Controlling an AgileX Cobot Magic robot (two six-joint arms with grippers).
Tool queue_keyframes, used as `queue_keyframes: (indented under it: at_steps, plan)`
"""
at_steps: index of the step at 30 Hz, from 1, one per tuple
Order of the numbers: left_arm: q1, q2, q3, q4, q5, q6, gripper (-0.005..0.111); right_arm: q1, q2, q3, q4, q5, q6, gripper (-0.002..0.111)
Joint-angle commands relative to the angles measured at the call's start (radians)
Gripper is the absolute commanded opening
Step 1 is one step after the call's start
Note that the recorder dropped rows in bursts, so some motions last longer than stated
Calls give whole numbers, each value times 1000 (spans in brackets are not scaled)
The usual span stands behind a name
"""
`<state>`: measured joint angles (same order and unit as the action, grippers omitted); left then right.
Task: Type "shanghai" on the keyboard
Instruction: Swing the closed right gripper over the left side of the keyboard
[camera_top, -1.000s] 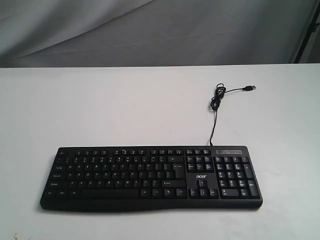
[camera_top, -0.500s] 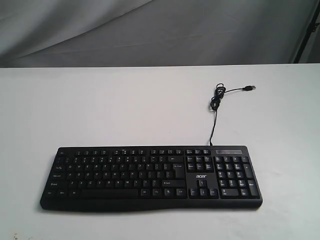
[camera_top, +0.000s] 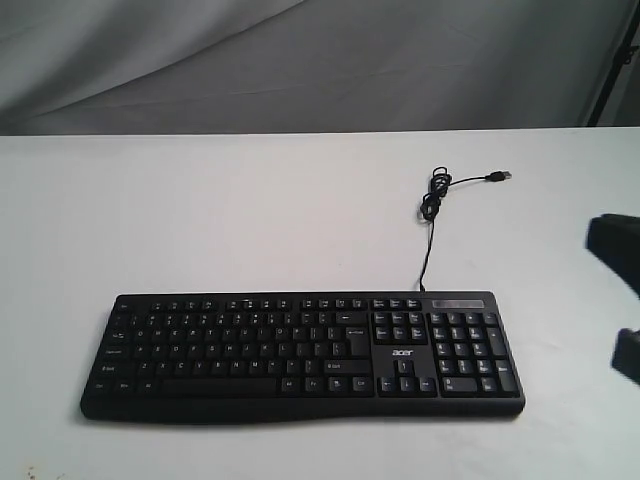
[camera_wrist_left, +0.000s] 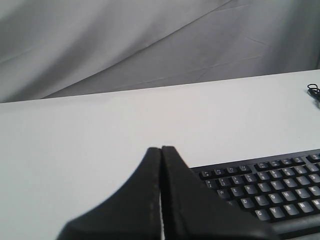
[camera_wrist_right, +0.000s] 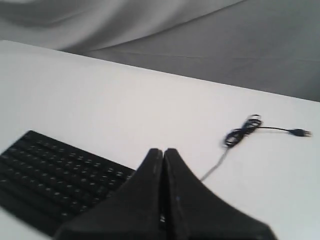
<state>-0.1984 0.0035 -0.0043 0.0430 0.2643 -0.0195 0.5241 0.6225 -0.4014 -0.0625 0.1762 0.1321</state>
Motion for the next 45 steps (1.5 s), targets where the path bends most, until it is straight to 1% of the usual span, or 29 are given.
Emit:
queue_keyframes:
  at_steps: [1, 4, 8, 15, 18, 22, 27, 31, 34, 36, 41, 45]
  plan:
    - [-4, -3, 4, 1, -5, -3, 0, 192, 115, -8, 3, -128, 33, 0]
    - [-4, -3, 4, 1, -5, -3, 0, 323, 248, -34, 3, -176, 61, 0]
    - [-4, -3, 4, 1, -5, -3, 0, 429, 456, -154, 18, -129, 85, 0]
    - [-4, -3, 4, 1, -5, -3, 0, 499, 794, -499, 18, 46, 6, 0]
    - [-4, -3, 4, 1, -5, -3, 0, 522, 917, -600, 20, 57, -15, 0]
    - [-4, -3, 4, 1, -5, -3, 0, 524, 1065, -681, 22, 2, -26, 0]
    - [-4, -3, 4, 1, -5, -3, 0, 524, 1225, -791, 22, 2, -56, 0]
    - [-4, -3, 4, 1, -5, -3, 0, 522, 1348, -946, 22, 88, -81, 0]
    - [-4, -3, 4, 1, -5, -3, 0, 522, 1435, -1082, 22, 197, -88, 0]
    - [-4, -3, 4, 1, -5, -3, 0, 522, 1483, -1137, 22, 230, -109, 0]
    - [-4, -3, 4, 1, -5, -3, 0, 518, 1532, -1160, 24, 222, -159, 0]
    - [-4, -3, 4, 1, -5, -3, 0, 488, 1540, -1147, 87, 208, -216, 0]
